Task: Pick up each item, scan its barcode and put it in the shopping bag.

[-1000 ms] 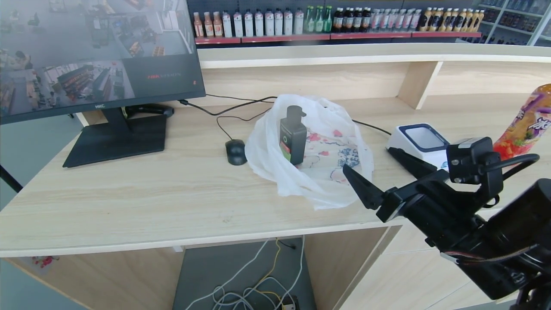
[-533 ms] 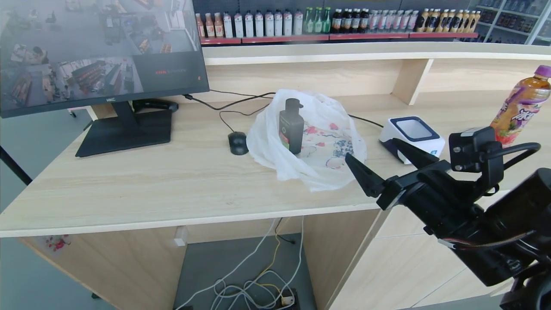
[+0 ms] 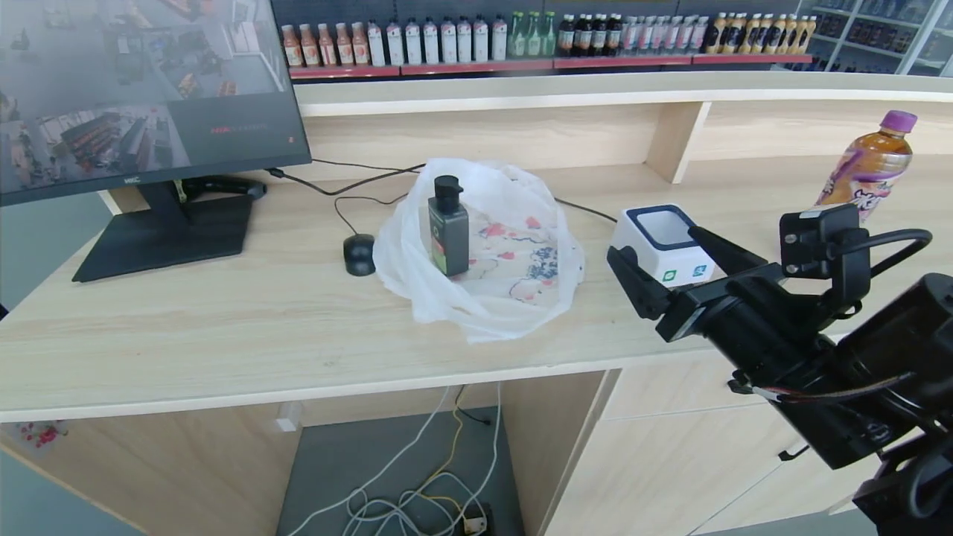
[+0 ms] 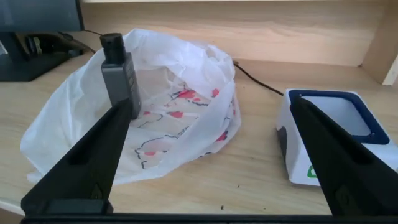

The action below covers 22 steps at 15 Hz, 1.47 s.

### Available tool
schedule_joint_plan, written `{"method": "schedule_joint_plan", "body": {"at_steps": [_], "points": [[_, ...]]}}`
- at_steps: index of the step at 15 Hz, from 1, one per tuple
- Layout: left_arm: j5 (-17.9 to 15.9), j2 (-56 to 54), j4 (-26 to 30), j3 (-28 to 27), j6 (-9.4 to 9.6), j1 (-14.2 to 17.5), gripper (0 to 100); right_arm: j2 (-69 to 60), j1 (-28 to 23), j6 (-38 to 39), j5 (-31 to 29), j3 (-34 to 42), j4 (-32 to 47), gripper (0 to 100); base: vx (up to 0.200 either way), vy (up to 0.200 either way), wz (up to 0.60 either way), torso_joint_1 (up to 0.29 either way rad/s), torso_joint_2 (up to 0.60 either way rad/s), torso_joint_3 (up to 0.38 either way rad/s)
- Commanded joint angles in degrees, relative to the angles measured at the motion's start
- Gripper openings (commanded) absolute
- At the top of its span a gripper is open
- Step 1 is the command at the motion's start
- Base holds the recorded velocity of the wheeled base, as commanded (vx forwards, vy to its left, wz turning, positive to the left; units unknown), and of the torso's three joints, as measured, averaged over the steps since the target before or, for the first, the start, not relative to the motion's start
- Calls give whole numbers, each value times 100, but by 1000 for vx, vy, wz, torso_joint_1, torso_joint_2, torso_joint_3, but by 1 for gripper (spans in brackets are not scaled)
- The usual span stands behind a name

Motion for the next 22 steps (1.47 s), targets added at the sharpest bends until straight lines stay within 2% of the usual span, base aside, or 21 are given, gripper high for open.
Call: {"method": "schedule_joint_plan", "body": {"at_steps": [1,22], "points": [[1,0,-2,0,-4,0,100,36,-17,-4,1,-6,-8,100,0,-200,0,2,2,-2],[1,9,-2,0,-4,0,100,194,1,-4,1,99,-8,100,0,-200,29,2,3,2]]}}
